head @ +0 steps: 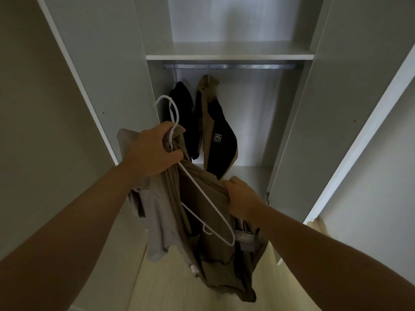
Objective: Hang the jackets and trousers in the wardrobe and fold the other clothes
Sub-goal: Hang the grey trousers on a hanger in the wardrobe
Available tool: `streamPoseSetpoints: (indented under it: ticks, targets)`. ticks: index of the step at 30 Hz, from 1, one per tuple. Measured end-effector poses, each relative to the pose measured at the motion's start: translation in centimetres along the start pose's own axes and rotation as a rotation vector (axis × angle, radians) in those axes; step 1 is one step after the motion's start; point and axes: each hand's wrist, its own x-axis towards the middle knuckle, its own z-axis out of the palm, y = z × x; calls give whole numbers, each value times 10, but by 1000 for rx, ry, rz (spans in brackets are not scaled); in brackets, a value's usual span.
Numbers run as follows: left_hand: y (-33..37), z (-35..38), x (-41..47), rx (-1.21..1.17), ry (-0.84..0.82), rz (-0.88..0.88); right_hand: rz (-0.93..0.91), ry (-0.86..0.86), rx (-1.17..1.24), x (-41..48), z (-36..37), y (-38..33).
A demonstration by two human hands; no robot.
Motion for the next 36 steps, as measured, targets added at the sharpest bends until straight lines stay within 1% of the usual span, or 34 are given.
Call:
streamPoseSetpoints:
  ticks: [2,4,5,8,9,12,13,15,17,18,20,23,27,30,32,36]
  targets:
    - [0,0,-2,-21,-12,-13,92,-3,-26,-3,0,8]
    - [1,0,-2,-18,-27,-17,167,39,-38,-4,-1,14]
    - [1,0,-2,-11,-28,-20,217,77,16,-3,-1,17]
    - [0,2,-4,16,-55,-52,428,146,318,0,-4,16]
    - [-2,3,-5,16,-83,-60,444,165,377,4,-6,14]
    - [-4,10,-8,30,-175,-111,325,195,427,18,-22,-2]
    - [-4,13,-8,33,-198,-134,279,181,445,23,-31,-10]
    - [-1,23,-9,46,-264,-161,189,93,567,31,-50,-30]
    - [3,33,-9,47,-348,-138,115,-28,715,36,-69,-46]
    - [4,39,-9,24,-380,-128,95,-86,747,38,-77,-54]
    - [1,49,-8,-17,-372,-140,76,-159,753,38,-86,-62]
    - [-11,48,-1,-20,-233,-233,47,-238,726,34,-91,-57]
    - [-16,41,2,-19,-111,-250,85,-273,470,26,-86,-41]
    - [-6,41,1,-46,-60,-222,80,-261,195,23,-74,-30]
    - [-2,39,1,-56,-33,-206,155,-222,173,19,-62,-21]
    - [4,35,2,-76,-19,-206,274,-107,222,23,-41,-12]
